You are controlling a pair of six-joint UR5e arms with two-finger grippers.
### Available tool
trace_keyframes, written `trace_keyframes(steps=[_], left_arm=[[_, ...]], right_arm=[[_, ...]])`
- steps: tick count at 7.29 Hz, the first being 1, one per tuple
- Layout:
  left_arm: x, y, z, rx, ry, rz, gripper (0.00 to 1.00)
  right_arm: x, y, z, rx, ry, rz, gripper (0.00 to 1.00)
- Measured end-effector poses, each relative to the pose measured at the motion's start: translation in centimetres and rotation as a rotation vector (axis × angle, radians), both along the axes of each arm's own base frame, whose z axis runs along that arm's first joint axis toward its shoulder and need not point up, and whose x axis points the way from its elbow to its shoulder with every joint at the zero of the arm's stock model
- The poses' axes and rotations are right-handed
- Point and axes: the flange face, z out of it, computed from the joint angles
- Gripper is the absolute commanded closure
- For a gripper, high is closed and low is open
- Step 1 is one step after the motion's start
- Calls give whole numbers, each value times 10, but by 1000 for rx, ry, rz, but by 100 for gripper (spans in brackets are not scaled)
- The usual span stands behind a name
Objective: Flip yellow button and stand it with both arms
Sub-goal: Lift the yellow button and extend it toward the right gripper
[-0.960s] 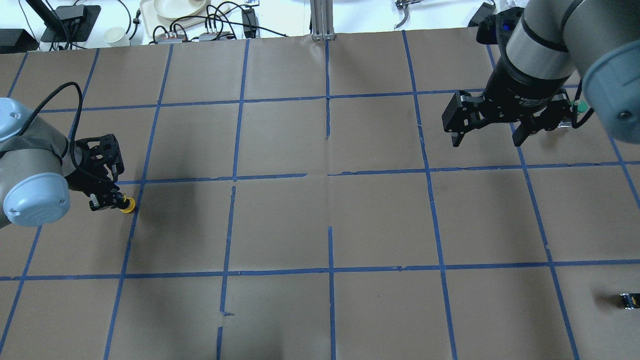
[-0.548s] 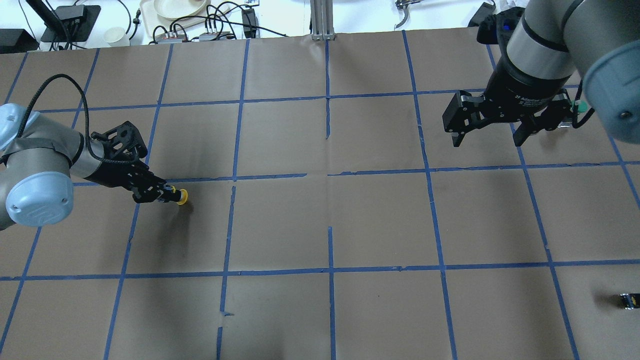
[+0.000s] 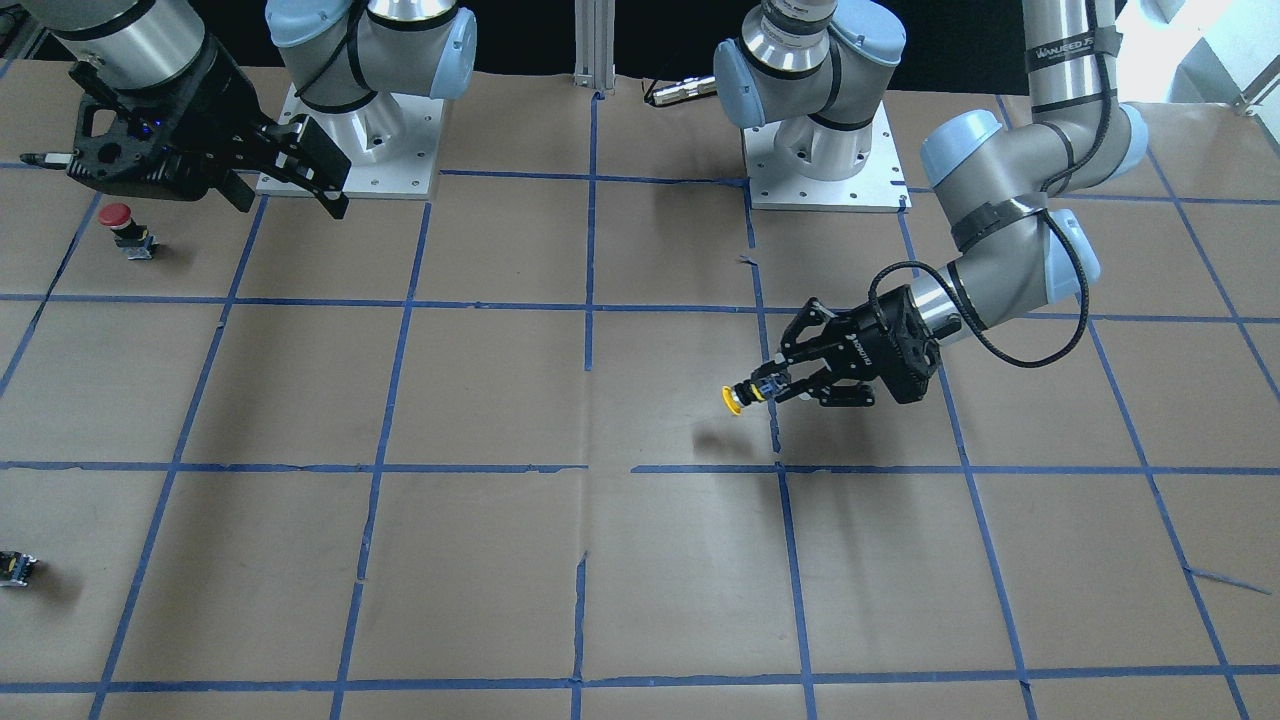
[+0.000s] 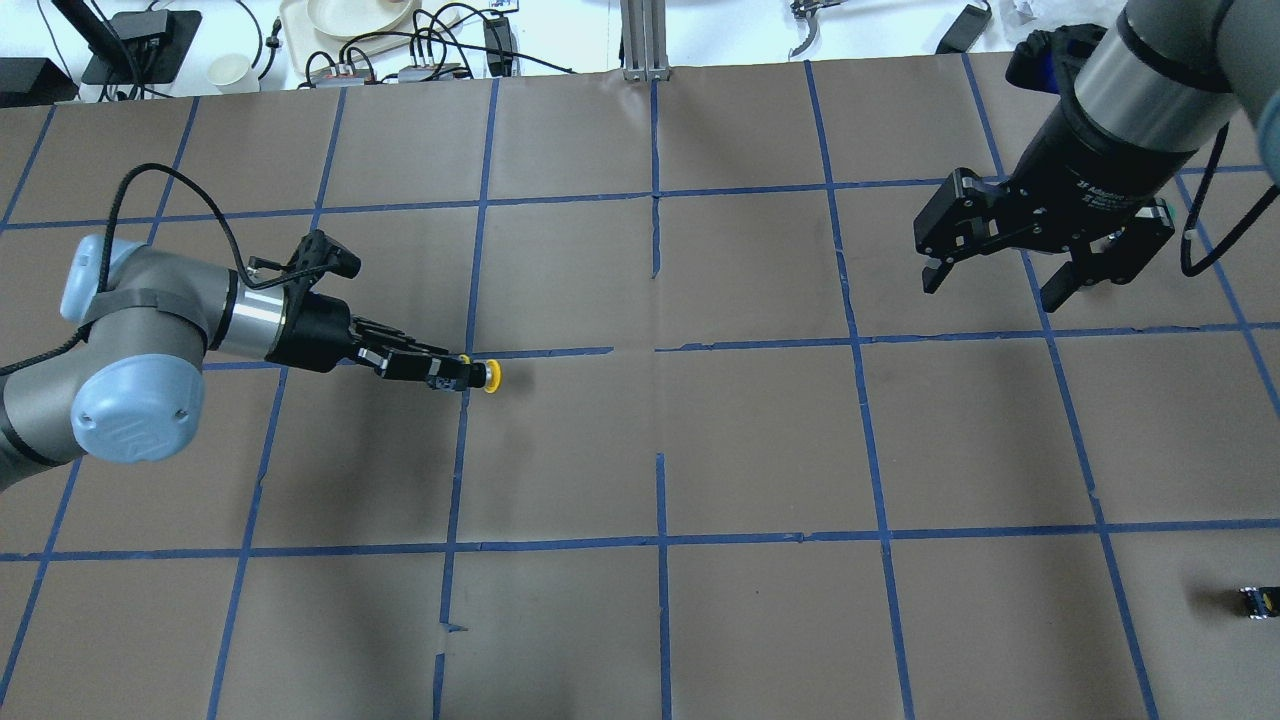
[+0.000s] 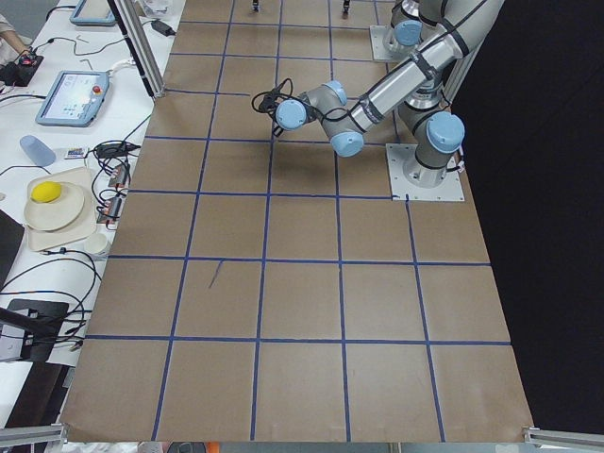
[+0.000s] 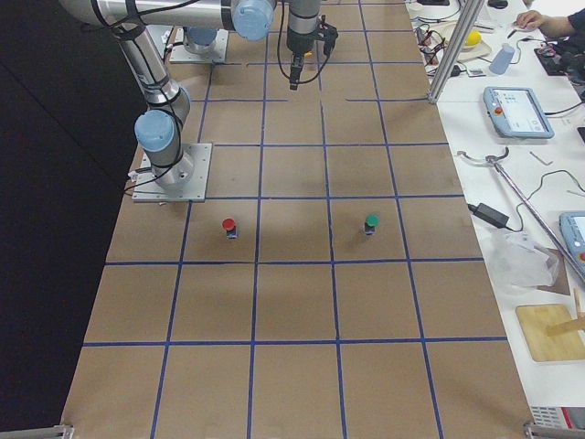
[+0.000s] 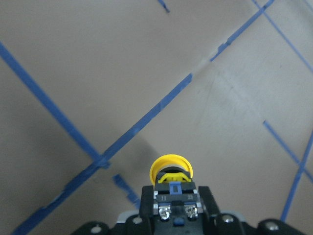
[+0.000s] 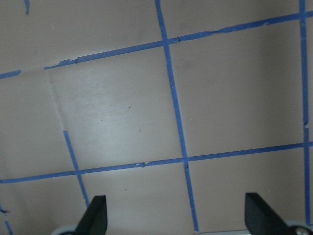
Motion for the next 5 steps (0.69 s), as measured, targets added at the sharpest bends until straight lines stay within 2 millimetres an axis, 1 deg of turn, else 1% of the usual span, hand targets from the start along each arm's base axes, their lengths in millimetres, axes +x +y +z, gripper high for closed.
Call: trace_keyframes(steps=[1,3,4,5], left_arm=[[-17,7,-4,77,116,77,93],[-45,26,-12,192,394,202,93],[-63,33,-9,212,526,225,92],[-88,38,-1,221,653,221,91]], right_arm=[[-1,0,1,5,-67,-29,0],[-7,-5,-1,12,-185,-86,0],[-9,-7,-3,19,-228,-106,0],[-7,-10,-7,33,-285,-120,0]])
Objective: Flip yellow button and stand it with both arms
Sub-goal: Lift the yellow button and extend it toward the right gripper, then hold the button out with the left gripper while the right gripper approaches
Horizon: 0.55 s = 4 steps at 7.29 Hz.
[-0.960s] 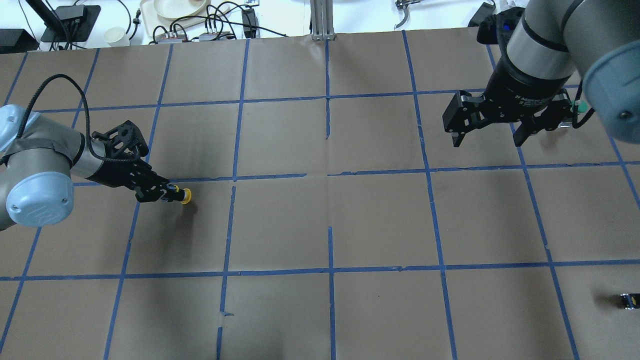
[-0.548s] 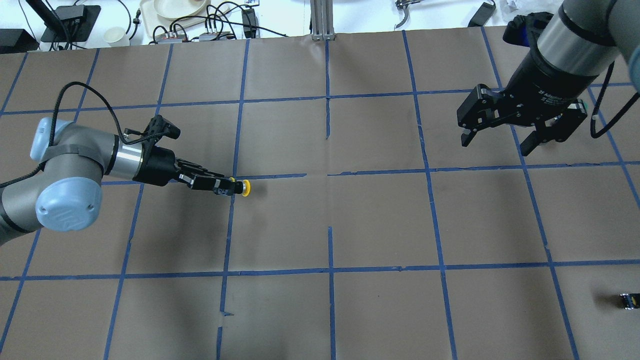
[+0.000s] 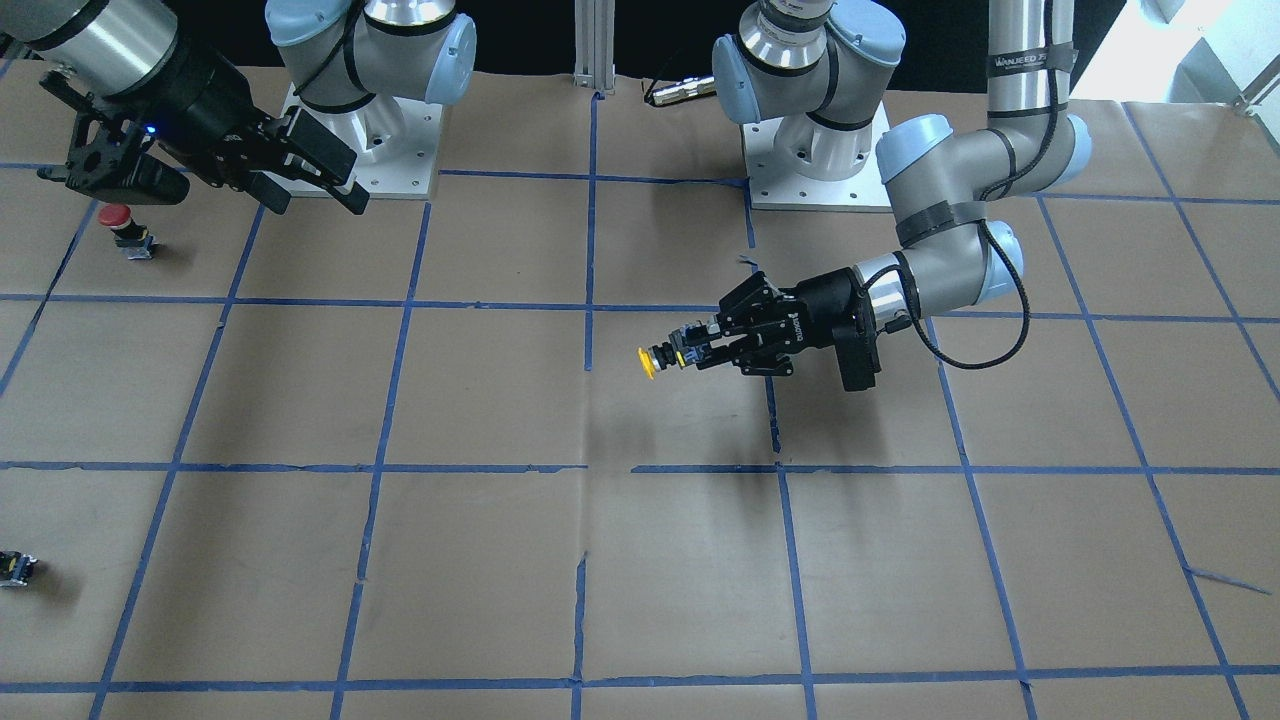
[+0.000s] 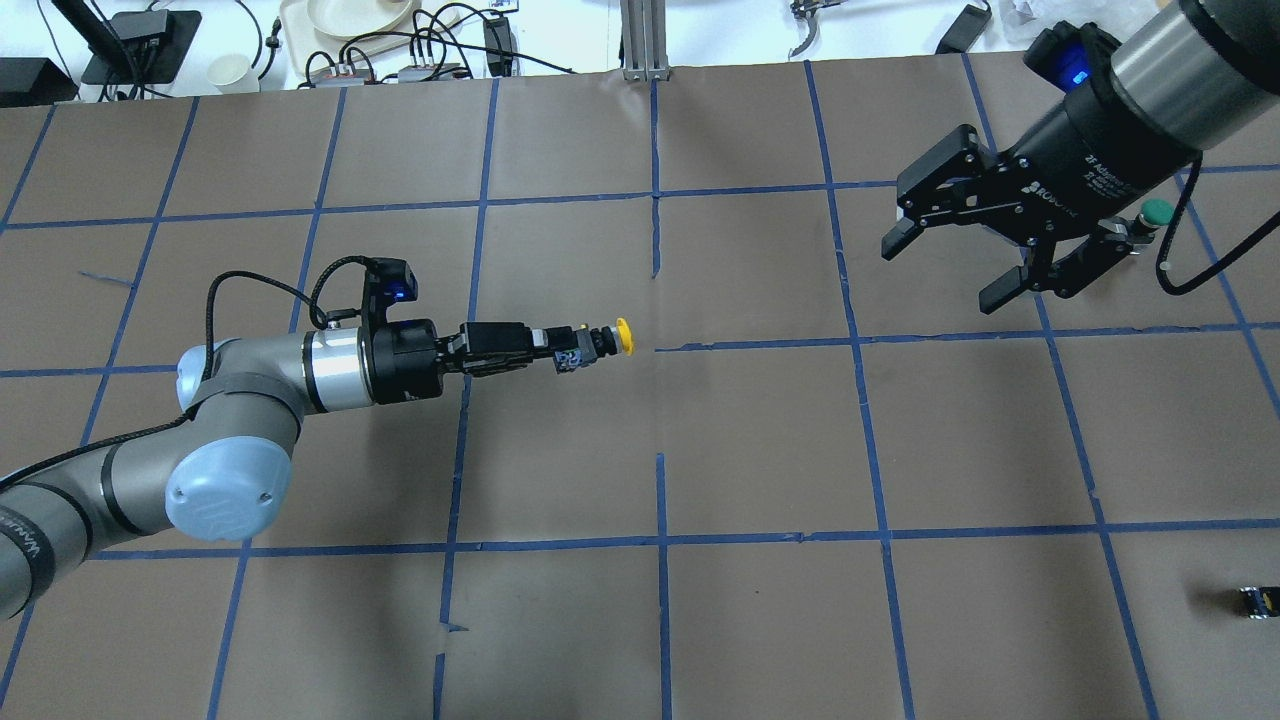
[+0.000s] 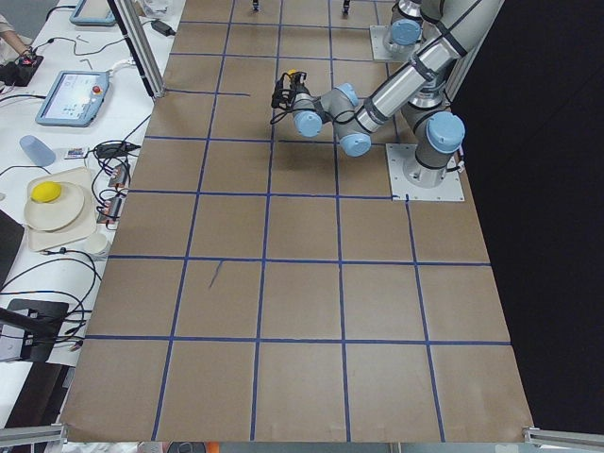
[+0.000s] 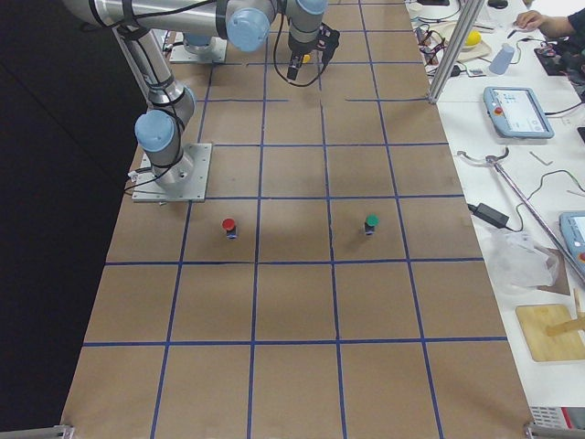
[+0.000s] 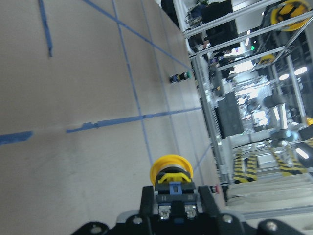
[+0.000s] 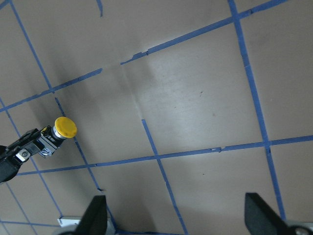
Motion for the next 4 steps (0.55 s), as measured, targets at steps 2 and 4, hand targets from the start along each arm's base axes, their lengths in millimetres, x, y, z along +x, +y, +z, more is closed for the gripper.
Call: trace_keyframes(steps=[2,4], left_arm=[[-54,13,17,-9,187,-39,91],[-87,22,26,-15,275,-79,91]], right_arm=[[8,-13,-10,19,-138,-31,0],[15,-28,-19,32,-272,-72,0]])
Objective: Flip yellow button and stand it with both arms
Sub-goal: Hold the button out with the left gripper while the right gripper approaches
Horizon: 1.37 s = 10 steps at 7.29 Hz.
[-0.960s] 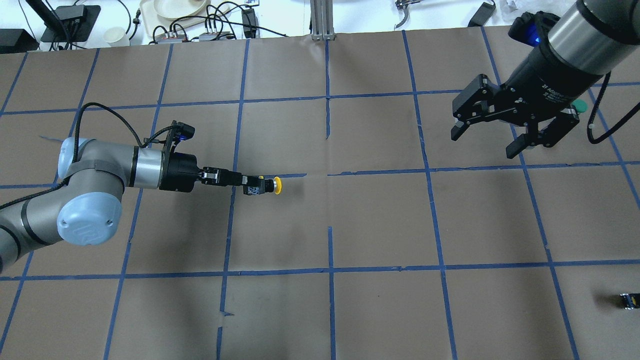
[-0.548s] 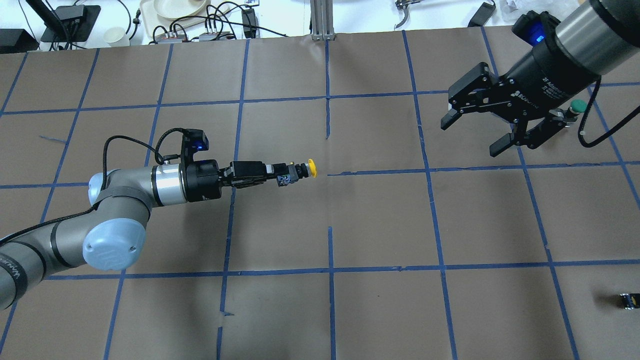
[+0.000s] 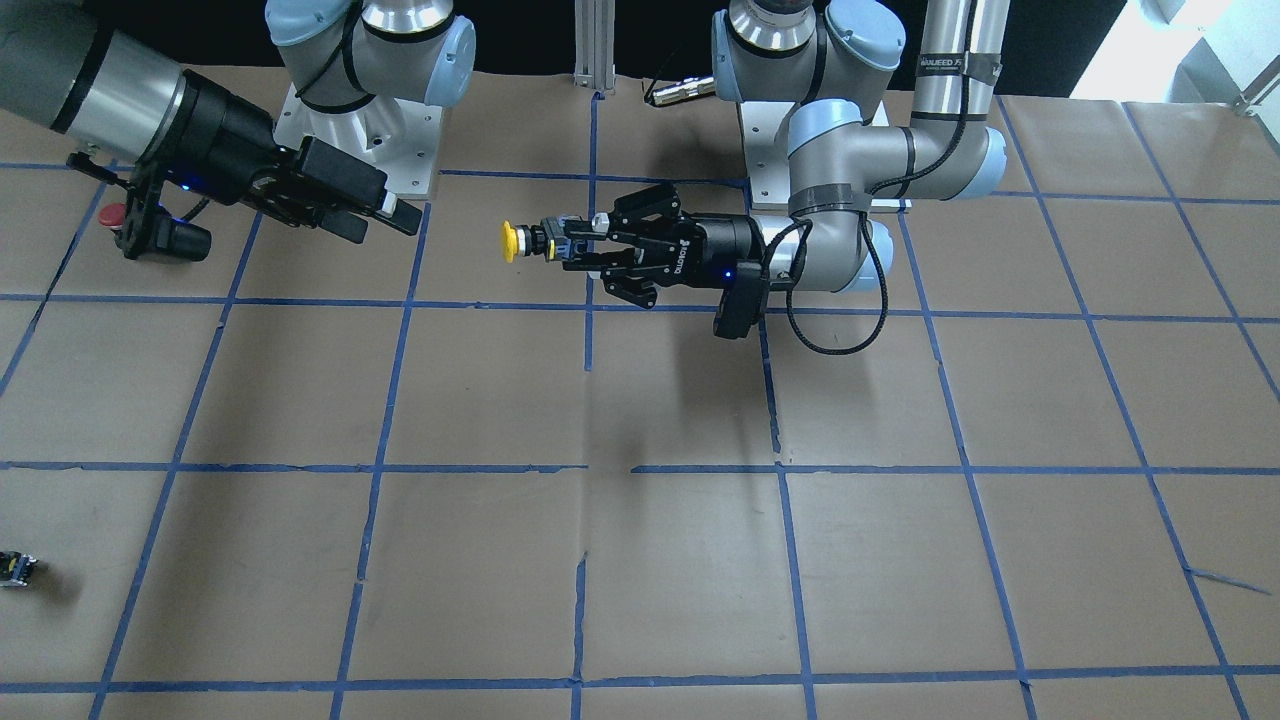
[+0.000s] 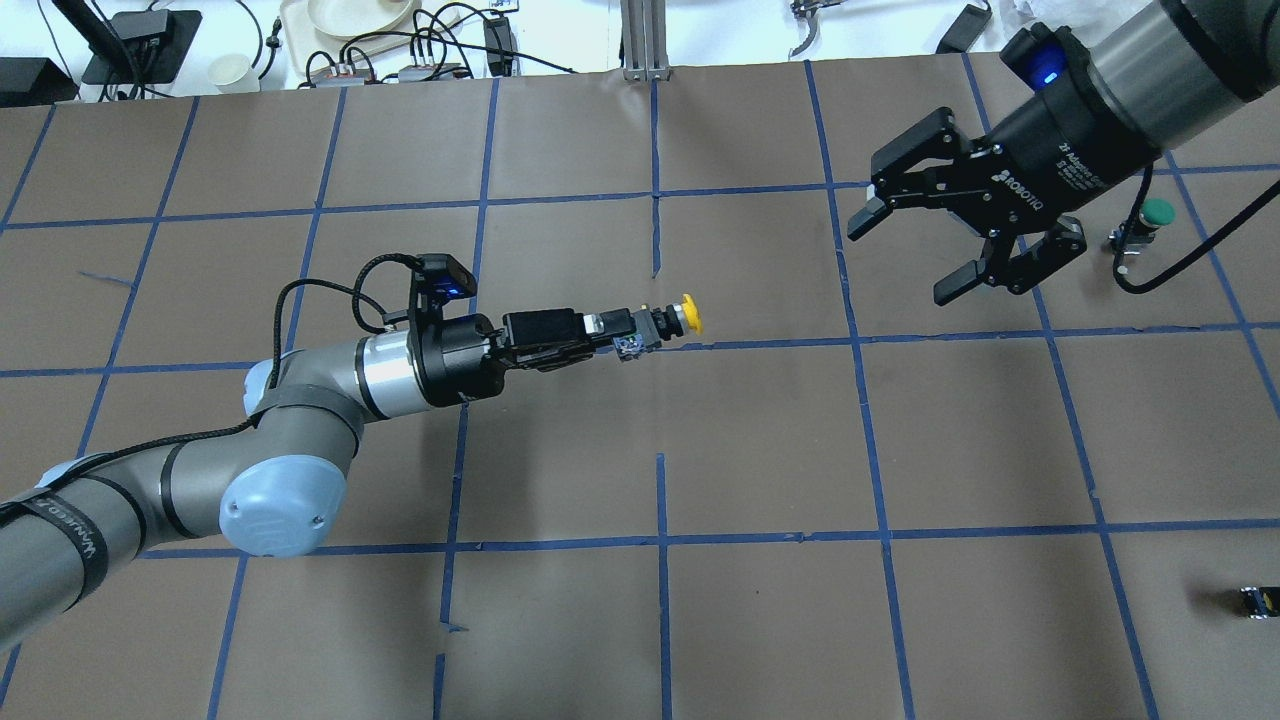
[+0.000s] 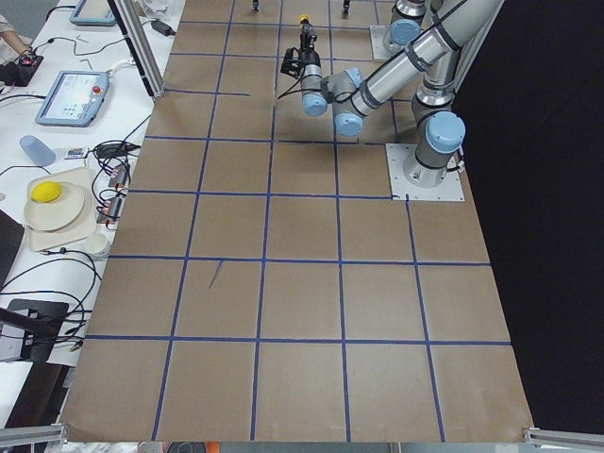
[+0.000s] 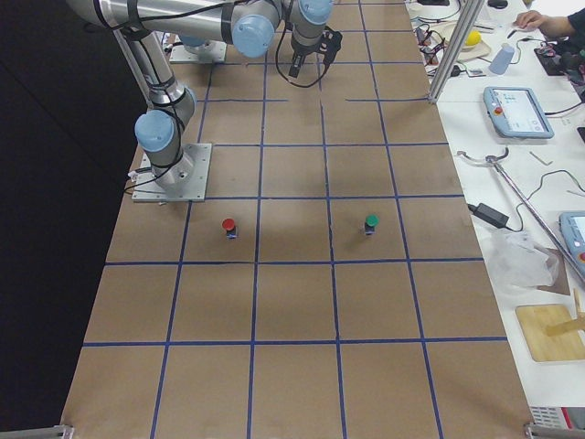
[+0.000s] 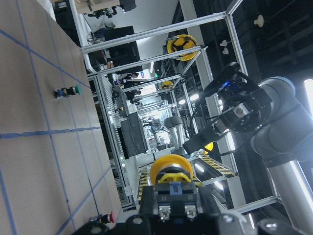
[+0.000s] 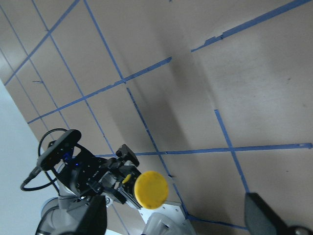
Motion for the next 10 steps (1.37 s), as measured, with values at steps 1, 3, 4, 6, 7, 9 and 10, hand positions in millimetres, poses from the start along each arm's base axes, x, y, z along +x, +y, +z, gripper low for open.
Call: trace_keyframes(steps=[1,3,4,6,7,9,10], left_arm=[[-7,0,1,-2,19,-8,91],[-22,2,4,-7,47,-33,91],[-33,5,9,-11,81,-45,91],[-43,3,19,-29,113,-58,89],[-46,1,23,-37,116,-62,89],[-47,-1,26,-43,118,-66,89],[-47,0,26,-43,119,-66,89]], right_arm=[[3,-2,-2,12,-33,-12,1],[8,2,-6,77,-58,-26,1],[10,5,-10,104,-64,-26,1],[16,16,-33,164,-77,-26,1],[17,20,-40,184,-78,-32,2],[18,28,-34,189,-73,-47,3],[19,33,-28,184,-71,-52,6]])
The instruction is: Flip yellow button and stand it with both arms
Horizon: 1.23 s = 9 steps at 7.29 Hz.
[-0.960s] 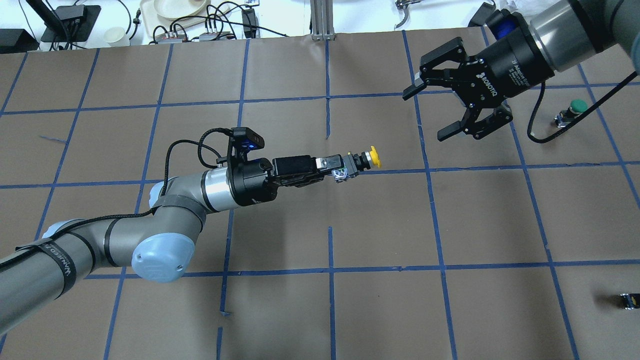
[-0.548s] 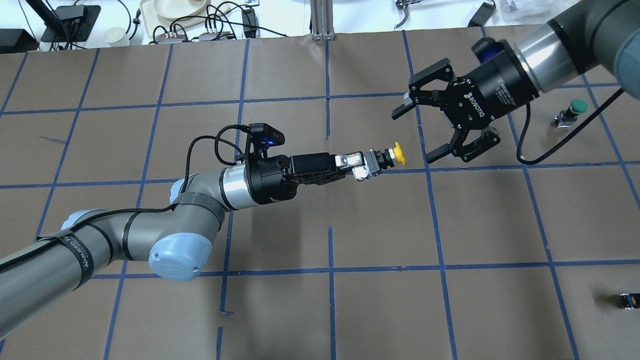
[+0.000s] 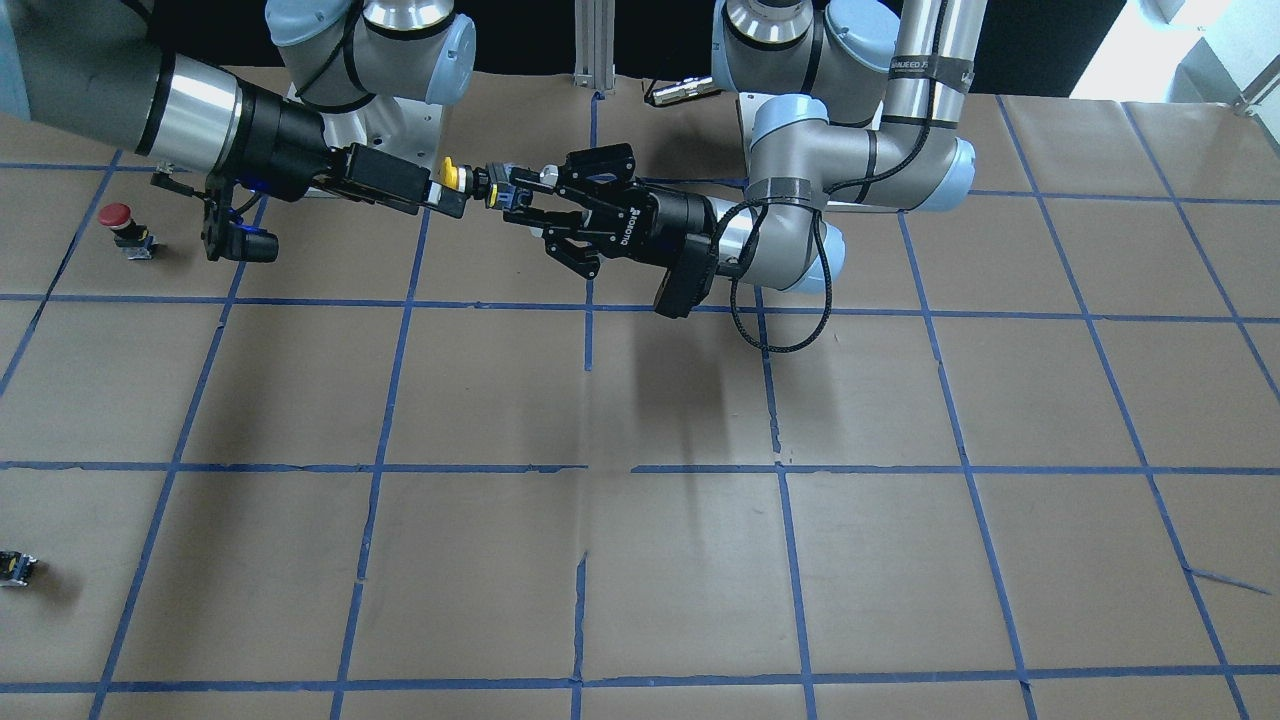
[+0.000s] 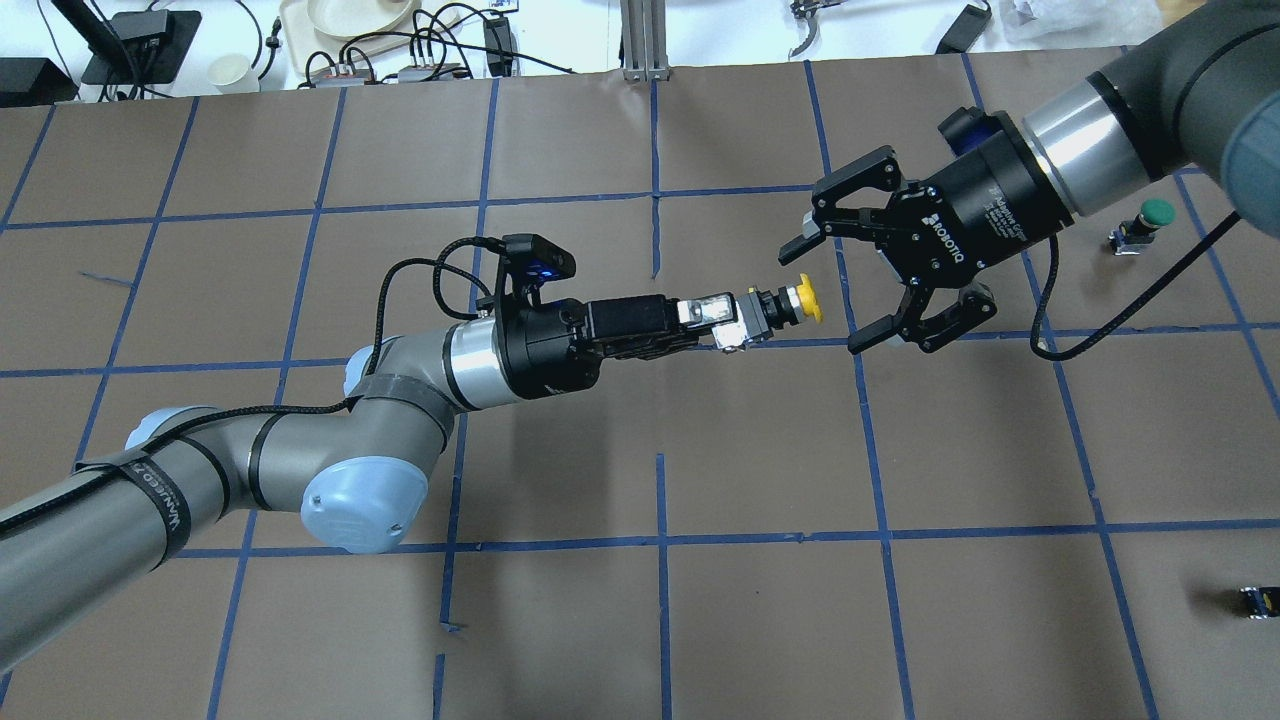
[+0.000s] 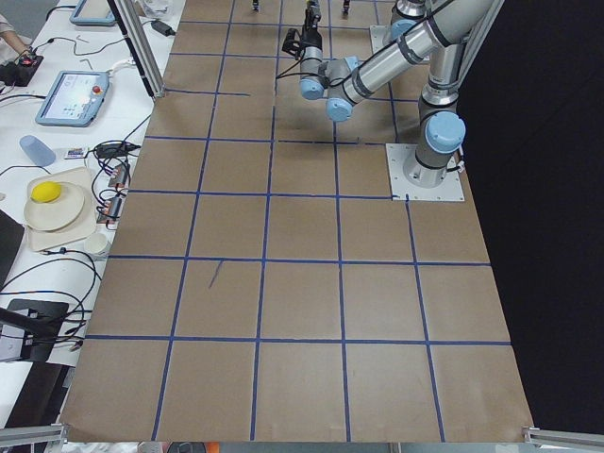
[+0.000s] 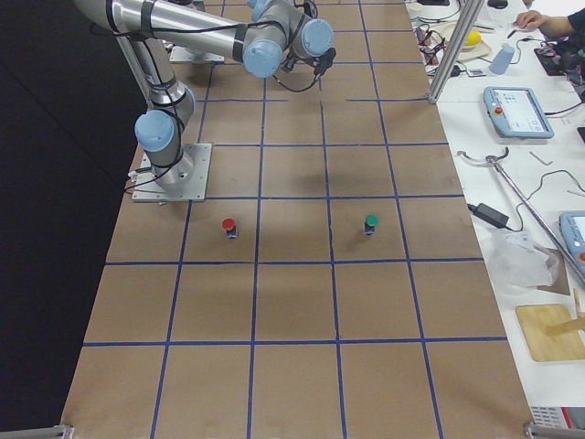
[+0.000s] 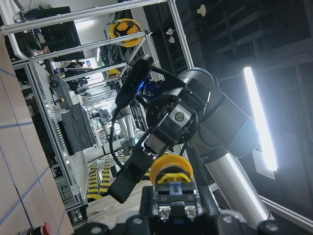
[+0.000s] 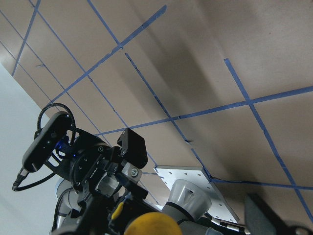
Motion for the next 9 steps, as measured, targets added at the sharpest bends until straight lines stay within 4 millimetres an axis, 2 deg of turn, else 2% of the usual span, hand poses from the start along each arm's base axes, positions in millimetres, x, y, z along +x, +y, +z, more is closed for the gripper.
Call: trace_keyframes(steps=[1,4,6,7,8,9], left_arm=[[0,0,1,0,0,0,89],[0,1,2,-3,1,0,89],[0,2,4,-8,1,0,88],[0,2,5,-10,1,-1,88],[0,2,6,-12,2,0,87],[1,1,7,-13,1,1,81]], right_arm=[[1,5,5,1,1,-3,11],[4,14,13,9,-6,-8,34],[5,14,14,19,-21,-24,62],[5,14,14,23,-23,-28,72],[5,14,14,25,-23,-30,76],[5,13,14,26,-24,-31,79]])
